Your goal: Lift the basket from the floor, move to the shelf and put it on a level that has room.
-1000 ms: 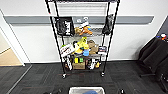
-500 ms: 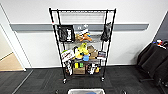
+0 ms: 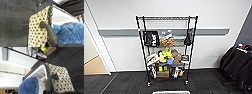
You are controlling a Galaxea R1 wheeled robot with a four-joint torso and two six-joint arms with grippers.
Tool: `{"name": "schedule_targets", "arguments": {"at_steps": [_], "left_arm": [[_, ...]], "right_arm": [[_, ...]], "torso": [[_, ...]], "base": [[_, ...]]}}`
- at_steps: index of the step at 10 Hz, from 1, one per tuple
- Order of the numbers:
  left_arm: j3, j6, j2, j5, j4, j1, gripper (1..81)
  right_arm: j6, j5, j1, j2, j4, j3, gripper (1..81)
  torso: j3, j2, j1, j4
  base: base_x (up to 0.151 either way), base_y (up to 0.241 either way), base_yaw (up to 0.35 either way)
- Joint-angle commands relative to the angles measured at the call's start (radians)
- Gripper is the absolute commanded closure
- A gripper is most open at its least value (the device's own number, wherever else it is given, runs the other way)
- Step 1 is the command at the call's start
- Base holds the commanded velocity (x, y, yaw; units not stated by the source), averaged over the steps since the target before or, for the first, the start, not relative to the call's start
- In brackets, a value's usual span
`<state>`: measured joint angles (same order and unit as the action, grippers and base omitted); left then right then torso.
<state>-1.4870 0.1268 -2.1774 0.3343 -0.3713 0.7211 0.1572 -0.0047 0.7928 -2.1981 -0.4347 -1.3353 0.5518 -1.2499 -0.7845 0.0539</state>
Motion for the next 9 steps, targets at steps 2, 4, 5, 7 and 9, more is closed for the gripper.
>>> {"name": "schedule_targets", "arguments": {"at_steps": [2,4,5,7,9], "left_arm": [[0.129,-0.036,0.139,-0.092,0.015,-0.027,81.1],[0.189,-0.067,0.189,-0.141,0.015,0.025,81.1],[0.206,-0.078,0.206,-0.185,0.015,0.065,81.1],[0.223,-0.096,0.220,-0.224,0.015,0.094,81.1],[0.261,-0.096,0.243,-0.224,0.020,0.094,81.1]], "right_arm": [[-0.008,0.123,-0.020,0.142,-0.007,0.154,81.1],[-0.012,0.138,0.018,0.177,-0.006,0.209,81.1],[-0.014,0.166,0.042,0.197,-0.001,0.240,81.1],[-0.013,0.192,0.069,0.223,0.016,0.263,81.1],[-0.013,0.193,0.079,0.240,0.030,0.291,81.1]], "torso": [[0.000,0.131,0.085,0.000],[0.000,0.199,0.129,0.000],[0.000,0.229,0.149,0.000],[-0.058,0.299,0.195,0.000],[-0.080,0.354,0.230,0.000]], "base": [[0.000,0.000,0.000],[0.000,0.000,0.000],[0.000,0.000,0.000],[0.000,0.000,0.000],[0.000,0.000,0.000]]}}
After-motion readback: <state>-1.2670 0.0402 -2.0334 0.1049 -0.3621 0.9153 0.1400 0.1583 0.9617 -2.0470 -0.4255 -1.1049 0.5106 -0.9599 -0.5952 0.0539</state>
